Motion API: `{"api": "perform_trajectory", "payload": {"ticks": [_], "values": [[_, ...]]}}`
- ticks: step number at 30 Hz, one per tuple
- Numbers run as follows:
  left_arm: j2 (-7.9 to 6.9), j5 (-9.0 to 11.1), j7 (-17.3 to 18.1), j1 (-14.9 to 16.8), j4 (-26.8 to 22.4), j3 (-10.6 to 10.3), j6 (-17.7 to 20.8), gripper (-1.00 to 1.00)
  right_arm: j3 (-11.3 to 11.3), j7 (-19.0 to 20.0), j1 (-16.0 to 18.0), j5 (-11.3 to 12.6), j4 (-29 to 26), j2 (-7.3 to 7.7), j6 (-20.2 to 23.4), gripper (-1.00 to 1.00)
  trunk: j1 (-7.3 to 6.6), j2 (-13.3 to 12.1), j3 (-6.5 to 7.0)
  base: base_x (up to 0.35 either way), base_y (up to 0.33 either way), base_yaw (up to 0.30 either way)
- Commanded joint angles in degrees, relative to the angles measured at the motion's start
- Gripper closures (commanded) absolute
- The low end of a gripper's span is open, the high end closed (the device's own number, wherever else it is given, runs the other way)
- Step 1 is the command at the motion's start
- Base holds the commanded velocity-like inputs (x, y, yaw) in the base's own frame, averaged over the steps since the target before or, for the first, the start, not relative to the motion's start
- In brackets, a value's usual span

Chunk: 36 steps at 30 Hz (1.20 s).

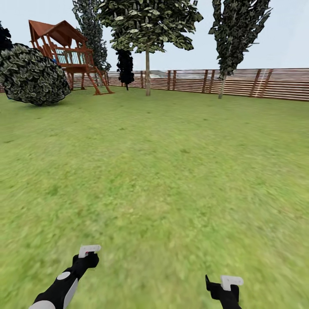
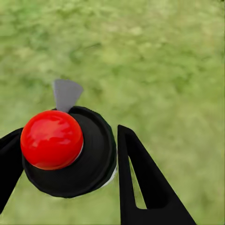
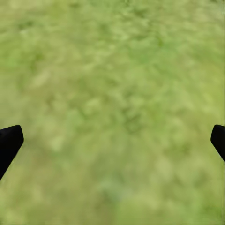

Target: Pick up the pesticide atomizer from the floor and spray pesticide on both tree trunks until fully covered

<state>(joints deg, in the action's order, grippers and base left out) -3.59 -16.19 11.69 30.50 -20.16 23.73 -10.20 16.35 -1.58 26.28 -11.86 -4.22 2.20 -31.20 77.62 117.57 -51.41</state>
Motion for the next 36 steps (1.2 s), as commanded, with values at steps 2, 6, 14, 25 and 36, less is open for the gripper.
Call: {"api": "perform_trajectory", "payload": {"ticks": [2,6,14,25,36], "values": [[0.02,0.02,0.00,0.00,-0.01,0.00,0.00,1.00,0.00,0.00,0.00,0.00,0.00,0.00,0.00,-1.00,0.00,0.00,0.00,0.332,0.051,0.015],[0.00,0.02,0.00,0.00,0.01,0.00,0.00,1.00,0.00,-0.07,0.00,0.00,0.00,0.00,0.00,-1.00,0.00,0.00,0.00,0.337,0.007,0.002],[0.00,0.02,0.00,0.00,-0.01,0.00,-0.04,1.00,0.00,-0.09,0.00,0.00,0.04,0.03,0.00,-1.00,0.00,0.00,0.00,0.338,0.000,0.000],[-0.01,-0.01,0.00,-0.08,-0.05,0.00,-0.05,1.00,-0.06,-0.14,-2.96,-0.09,2.16,-0.08,-3.45,-1.00,0.00,0.00,0.00,0.338,0.000,0.000],[-0.01,0.02,0.00,-0.12,-0.14,0.00,-0.09,1.00,-0.08,-0.14,-5.03,-0.09,2.64,-0.19,-3.43,-1.00,0.00,0.00,0.00,0.338,0.000,0.000]]}}
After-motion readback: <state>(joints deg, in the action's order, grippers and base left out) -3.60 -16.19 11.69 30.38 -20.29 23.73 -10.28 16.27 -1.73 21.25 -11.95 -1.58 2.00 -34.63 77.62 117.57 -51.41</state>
